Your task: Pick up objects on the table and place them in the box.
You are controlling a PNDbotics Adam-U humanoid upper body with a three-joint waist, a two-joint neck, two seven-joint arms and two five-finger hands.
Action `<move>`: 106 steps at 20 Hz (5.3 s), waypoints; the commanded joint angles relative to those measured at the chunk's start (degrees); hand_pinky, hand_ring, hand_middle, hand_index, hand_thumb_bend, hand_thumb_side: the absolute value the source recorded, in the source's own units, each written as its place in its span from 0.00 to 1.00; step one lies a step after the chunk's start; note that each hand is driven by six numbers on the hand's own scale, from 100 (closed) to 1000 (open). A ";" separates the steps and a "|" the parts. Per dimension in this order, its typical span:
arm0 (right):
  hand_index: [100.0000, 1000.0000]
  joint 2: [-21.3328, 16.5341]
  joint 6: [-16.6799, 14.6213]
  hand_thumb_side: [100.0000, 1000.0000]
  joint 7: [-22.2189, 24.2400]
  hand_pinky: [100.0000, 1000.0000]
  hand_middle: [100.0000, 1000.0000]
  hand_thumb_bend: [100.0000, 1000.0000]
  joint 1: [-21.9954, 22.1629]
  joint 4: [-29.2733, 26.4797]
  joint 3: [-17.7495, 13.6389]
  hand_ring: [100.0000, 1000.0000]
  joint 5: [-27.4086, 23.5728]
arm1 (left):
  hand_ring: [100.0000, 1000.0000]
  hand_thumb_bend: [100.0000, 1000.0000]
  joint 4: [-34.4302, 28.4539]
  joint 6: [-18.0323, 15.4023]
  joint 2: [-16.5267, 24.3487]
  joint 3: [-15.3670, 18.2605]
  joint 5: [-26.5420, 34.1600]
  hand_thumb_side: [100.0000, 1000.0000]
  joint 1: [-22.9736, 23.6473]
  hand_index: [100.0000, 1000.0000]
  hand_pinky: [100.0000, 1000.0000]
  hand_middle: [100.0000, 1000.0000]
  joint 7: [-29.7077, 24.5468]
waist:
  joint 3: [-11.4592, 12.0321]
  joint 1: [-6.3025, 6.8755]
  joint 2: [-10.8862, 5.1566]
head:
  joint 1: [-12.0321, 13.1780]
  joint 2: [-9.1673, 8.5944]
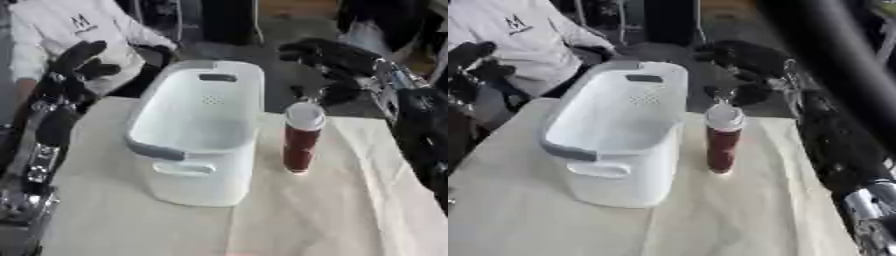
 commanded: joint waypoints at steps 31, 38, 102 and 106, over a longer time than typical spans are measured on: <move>1.00 -0.21 0.00 1.00 0.65 0.99 1.00 0.10 1.51 0.61 -0.04 0.95 2.06 | 0.75 0.38 -0.93 -0.14 1.33 0.09 0.91 1.00 -1.95 1.00 1.00 0.92 -0.47 | 1.48 0.01 0.51 | -0.60 -1.89; 1.00 -0.39 0.66 1.00 1.20 0.98 1.00 0.10 1.62 1.47 -1.51 0.95 2.36 | 0.75 0.38 -0.93 -0.25 1.14 0.03 1.01 1.00 -2.62 1.00 1.00 0.92 -0.60 | 1.81 0.02 1.25 | -1.17 -2.69; 1.00 -1.53 8.90 1.00 -1.93 1.00 1.00 0.07 2.59 3.79 -4.14 0.95 6.75 | 0.75 0.39 -0.93 -0.35 0.48 0.10 1.15 1.00 -3.88 1.00 1.00 0.92 -1.08 | 2.47 0.21 2.73 | -0.89 -4.23; 1.00 -2.95 3.73 1.00 -3.58 1.00 1.00 0.08 3.77 1.69 -2.00 0.96 5.19 | 0.75 0.39 -0.93 -0.27 0.65 0.06 1.08 1.00 -3.54 1.00 1.00 0.92 -1.15 | 2.22 0.12 2.43 | -0.21 -3.82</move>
